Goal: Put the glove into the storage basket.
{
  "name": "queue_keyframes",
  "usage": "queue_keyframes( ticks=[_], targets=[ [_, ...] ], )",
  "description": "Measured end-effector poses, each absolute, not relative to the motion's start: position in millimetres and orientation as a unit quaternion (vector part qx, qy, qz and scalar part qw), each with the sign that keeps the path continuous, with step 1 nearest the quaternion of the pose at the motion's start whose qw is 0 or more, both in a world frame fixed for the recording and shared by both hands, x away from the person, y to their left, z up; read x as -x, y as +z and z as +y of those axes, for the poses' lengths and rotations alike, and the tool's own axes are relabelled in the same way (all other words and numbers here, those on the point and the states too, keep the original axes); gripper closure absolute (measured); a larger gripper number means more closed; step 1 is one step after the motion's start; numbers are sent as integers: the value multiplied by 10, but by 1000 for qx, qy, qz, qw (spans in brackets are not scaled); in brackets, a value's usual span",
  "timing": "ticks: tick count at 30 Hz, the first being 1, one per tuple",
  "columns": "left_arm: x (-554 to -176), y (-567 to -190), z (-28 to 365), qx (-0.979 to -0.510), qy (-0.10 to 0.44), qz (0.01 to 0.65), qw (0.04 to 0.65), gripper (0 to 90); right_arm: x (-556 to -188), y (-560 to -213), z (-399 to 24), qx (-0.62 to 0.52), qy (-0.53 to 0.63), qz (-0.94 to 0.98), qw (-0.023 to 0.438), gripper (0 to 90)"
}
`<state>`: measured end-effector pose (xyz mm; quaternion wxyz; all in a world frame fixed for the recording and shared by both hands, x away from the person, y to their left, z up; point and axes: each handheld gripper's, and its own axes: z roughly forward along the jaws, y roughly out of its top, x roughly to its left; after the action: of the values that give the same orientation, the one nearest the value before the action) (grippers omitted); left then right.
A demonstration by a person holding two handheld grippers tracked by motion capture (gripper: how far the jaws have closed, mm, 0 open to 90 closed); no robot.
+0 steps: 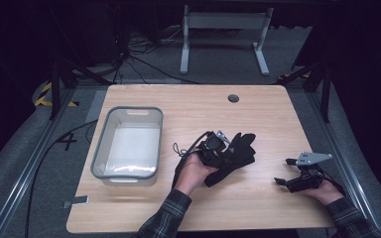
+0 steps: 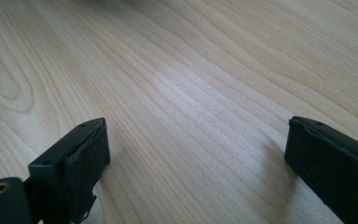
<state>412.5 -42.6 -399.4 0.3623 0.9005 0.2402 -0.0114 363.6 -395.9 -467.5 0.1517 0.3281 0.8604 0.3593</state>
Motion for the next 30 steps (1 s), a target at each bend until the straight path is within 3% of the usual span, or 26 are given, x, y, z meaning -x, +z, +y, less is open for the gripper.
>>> queue_keyframes(
  ticks=[30],
  targets=[
    [-4146, -3480, 585, -855, 65, 337, 389, 653, -3640, -4676, -3958, -324, 359, 862, 150, 63]
  ],
)
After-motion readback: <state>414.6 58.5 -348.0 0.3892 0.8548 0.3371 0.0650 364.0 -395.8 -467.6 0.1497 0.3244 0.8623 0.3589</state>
